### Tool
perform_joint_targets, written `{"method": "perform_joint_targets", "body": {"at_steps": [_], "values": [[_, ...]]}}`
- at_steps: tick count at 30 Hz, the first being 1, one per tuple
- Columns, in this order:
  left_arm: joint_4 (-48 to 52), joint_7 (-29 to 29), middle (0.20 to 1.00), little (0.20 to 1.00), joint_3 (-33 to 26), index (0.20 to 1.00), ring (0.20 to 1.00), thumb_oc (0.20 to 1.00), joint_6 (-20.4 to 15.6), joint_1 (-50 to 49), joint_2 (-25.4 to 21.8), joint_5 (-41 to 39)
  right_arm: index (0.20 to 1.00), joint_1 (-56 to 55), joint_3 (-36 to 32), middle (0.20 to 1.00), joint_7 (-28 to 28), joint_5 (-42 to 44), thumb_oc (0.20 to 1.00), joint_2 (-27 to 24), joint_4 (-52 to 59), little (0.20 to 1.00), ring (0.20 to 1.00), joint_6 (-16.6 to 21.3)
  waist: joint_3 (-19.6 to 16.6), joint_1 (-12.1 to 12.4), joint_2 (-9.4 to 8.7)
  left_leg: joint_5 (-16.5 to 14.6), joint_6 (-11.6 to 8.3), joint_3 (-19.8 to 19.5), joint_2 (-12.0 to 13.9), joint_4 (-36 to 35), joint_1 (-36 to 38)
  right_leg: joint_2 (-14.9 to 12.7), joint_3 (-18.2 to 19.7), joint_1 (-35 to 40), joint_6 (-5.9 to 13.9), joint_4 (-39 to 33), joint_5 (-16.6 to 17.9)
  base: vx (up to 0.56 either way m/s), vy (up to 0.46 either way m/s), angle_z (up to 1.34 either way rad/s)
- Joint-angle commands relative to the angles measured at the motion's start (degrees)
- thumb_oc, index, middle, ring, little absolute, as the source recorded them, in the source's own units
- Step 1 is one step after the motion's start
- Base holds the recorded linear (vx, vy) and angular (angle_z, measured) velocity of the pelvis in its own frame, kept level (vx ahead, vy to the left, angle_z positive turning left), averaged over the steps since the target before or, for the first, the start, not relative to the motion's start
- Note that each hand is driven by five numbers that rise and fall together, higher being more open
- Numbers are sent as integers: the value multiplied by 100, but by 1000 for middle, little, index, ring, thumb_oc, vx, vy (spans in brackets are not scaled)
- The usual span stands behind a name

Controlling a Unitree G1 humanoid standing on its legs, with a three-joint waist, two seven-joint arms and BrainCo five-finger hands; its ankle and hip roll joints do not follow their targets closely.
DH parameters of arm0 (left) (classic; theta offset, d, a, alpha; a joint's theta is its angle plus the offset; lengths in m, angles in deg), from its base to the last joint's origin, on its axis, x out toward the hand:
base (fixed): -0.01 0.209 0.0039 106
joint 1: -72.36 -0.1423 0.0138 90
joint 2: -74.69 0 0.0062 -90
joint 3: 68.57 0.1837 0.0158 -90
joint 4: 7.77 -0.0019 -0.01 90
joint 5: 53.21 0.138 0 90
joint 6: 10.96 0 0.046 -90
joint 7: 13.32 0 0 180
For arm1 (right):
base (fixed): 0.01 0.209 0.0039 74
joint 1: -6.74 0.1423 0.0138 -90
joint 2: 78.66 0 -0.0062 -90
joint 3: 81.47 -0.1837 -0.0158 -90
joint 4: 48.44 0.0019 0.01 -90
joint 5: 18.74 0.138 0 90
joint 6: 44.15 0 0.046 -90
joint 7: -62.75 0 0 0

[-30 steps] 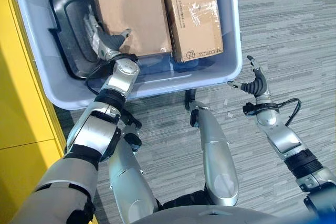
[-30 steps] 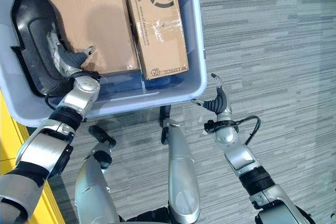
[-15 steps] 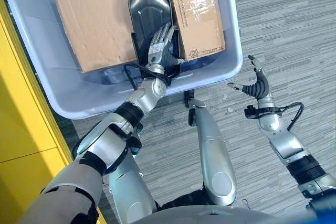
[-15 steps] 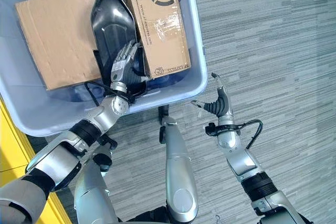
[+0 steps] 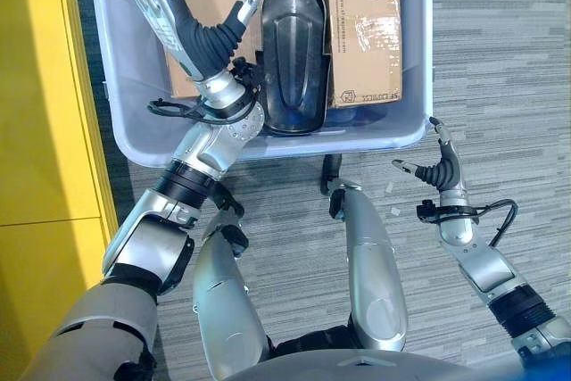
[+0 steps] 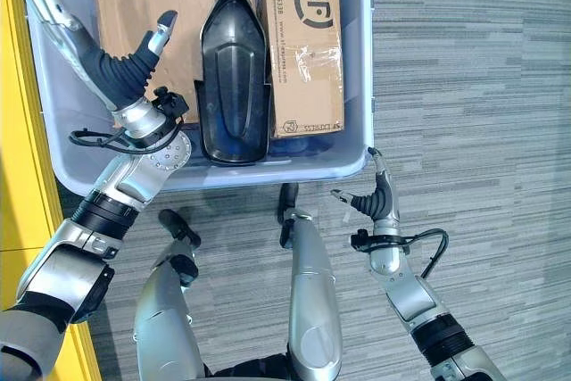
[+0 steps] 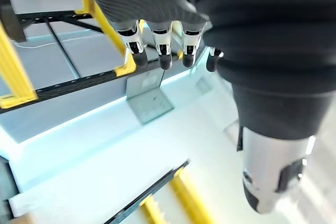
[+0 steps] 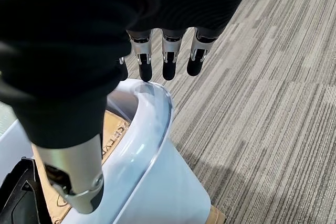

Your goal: Move parts from the plastic box to the shelf.

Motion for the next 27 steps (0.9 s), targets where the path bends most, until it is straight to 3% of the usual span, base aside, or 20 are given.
{"method": "perform_joint_targets", "body": {"at_steps": [1, 3, 6, 7, 11, 14, 15, 19, 22, 27], "values": [[-85, -211, 1000, 1000, -78, 1000, 1000, 1000, -66, 116, 153, 41, 1000, 92, 23, 1000, -121, 80, 1000, -42, 176, 1000, 1000, 5, -172, -132, 29, -891, -235, -82, 106, 728, -195, 228, 41, 335, 376, -168, -304, -11, -62, 2], [-206, 65, 1000, 1000, -120, 1000, 1000, 1000, 27, -1, 229, -536, 1000, 126, 40, 1000, -126, 81, 1000, 28, 177, 1000, 1000, -83, -172, -95, 4, -863, -265, -123, 113, 691, -175, 245, 15, 390, 385, -213, -295, -18, -74, 2], [-587, 1550, 1000, 1000, -79, 1000, 1000, 1000, 173, -329, 386, -1928, 1000, 118, 5, 1000, -86, 73, 1000, 109, 141, 1000, 1000, -94, -172, -54, -27, -820, -287, -143, 143, 645, -156, 262, -27, 444, 411, -277, -272, -28, -62, 3], [-822, 2199, 1000, 1000, -7, 1000, 1000, 1000, 306, -561, 586, -2832, 1000, 105, -50, 1000, -2, 46, 1000, 132, 148, 1000, 1000, -98, -172, -43, -31, -804, -288, -137, 160, 639, -162, 266, -45, 444, 426, -282, -266, -27, -31, 2], [-1279, 3109, 1000, 1000, 217, 1000, 1000, 1000, 768, -940, 941, -3364, 1000, 165, -144, 1000, 178, 1, 1000, 152, 160, 1000, 1000, -112, -172, -67, -36, -759, -301, -107, 201, 622, -177, 297, -42, 422, 446, -300, -244, 0, 0, 0], [-1551, 3051, 1000, 1000, 274, 1000, 1000, 1000, 701, -1150, 1245, -4685, 1000, 215, -139, 1000, 248, -20, 1000, 89, 218, 1000, 1000, -173, -172, -110, -47, -715, -314, -75, 228, 599, -178, 318, -18, 409, 441, -316, -248, -17, 40, -3], [-1824, 2861, 1000, 1000, 145, 1000, 1000, 1000, 436, -1253, 1421, -4889, 1000, 249, -131, 1000, 210, -63, 1000, 127, 210, 1000, 1000, -230, -172, -125, -46, -714, -310, -63, 217, 589, -160, 337, 4, 409, 445, -319, -255, -8, 4, -4], [-2135, 2942, 1000, 1000, -72, 1000, 1000, 1000, 166, -1384, 1668, -5259, 1000, 299, -128, 1000, 116, 80, 1000, 187, 109, 1000, 1000, -205, -172, -115, -64, -686, -313, -38, 228, 572, -164, 333, -20, 415, 440, -384, -219, -17, -15, -3], [-2155, 2393, 1000, 1000, -171, 1000, 1000, 1000, -72, -1481, 1761, -5273, 1000, 309, -152, 1000, 80, 65, 1000, 205, 56, 1000, 1000, -170, -172, -94, -57, -691, -315, -63, 231, 602, -193, 329, -9, 401, 429, -363, -230, 0, 0, 0], [-2205, 2588, 1000, 1000, -128, 1000, 1000, 1000, 388, -1411, 1774, -4895, 1000, 417, -96, 1000, 67, 130, 1000, 207, 8, 1000, 1000, -228, -172, -91, -90, -664, -329, -46, 254, 584, -185, 324, -24, 419, 430, -400, -196, -8, -25, 1]]}}
